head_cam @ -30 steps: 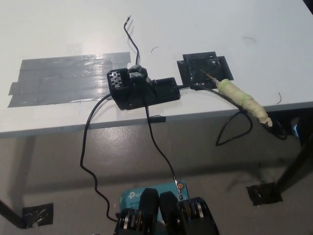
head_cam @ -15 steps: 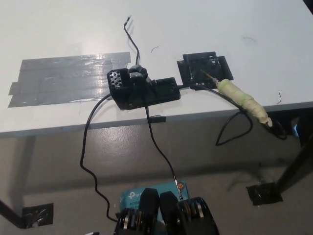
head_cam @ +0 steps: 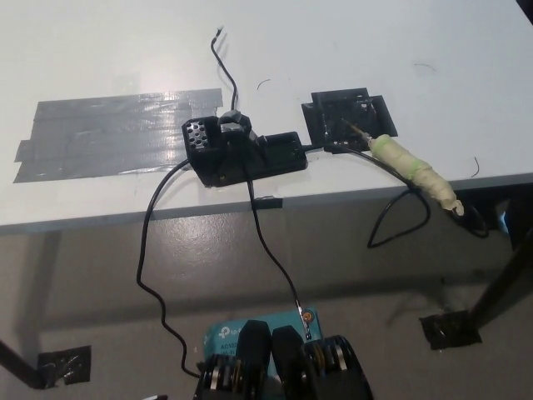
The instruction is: The robot uses its right hand to grab the soldering gun kept on the middle of the table and pulls it out of its base and keep it on the right side of the base
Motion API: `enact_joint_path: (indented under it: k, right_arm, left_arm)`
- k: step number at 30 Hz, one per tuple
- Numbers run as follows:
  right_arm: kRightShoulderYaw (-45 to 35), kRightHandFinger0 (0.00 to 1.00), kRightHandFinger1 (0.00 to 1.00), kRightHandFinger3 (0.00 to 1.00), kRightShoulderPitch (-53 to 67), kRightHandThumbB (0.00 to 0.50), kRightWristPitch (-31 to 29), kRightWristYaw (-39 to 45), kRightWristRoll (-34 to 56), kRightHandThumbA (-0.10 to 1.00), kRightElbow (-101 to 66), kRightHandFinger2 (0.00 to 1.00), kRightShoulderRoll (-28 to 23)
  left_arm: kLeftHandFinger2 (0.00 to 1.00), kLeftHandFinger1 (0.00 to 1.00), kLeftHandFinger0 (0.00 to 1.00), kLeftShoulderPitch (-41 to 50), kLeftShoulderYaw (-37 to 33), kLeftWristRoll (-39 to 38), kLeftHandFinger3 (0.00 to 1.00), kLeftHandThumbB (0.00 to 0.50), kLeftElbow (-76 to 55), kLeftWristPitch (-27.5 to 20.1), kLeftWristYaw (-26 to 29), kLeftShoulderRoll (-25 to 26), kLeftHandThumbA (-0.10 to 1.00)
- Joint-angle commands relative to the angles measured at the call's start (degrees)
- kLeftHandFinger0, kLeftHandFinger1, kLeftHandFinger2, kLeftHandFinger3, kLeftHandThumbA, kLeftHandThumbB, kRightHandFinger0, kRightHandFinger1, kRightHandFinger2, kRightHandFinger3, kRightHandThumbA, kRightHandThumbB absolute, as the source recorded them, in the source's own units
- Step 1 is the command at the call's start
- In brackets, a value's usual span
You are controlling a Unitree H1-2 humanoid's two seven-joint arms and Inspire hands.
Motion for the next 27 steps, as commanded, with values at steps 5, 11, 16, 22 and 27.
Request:
enact_joint_path:
  k: [5,11,16,22,27]
  right_arm:
    - [0.95,0.73,0.82,1.0,0.28,0.21,1.64,-0.17,0.46,0.31,-1.49,1.0,-2.99]
    - [2.33,0.74,0.79,1.0,0.12,0.192,6.07,1.04,0.32,0.25,-3.65,1.0,-4.15]
    - [2.83,0.65,0.7,1.0,-0.38,0.194,6.44,0.76,1.19,0.23,-3.59,0.94,-4.28]
    - [3.48,0.82,0.86,1.0,0.11,0.175,6.89,0.86,0.92,0.27,-3.91,1.0,-5.03]
    - [3.31,0.79,0.82,1.0,1.15,0.163,6.64,1.05,2.0,0.24,-4.03,0.99,-5.48]
  left_arm:
    - [0.97,0.86,0.77,0.95,0.49,-1.17,1.0,0.233,-0.96,-0.16,1.38,0.31,0.51]
    - [0.96,0.84,0.76,0.68,0.35,-1.06,1.0,0.233,-0.79,-0.46,1.5,0.32,0.52]
    - [0.97,0.85,0.78,0.46,0.76,-1.53,1.0,0.245,-0.3,-0.29,1.56,0.1,0.51]
    - [0.97,0.85,0.77,0.85,0.56,-1.15,1.0,0.241,-0.81,-0.18,1.6,0.26,0.53]
    - [0.98,0.86,0.77,1.74,0.35,-0.98,1.0,0.231,-1.11,-0.36,1.75,0.14,0.52]
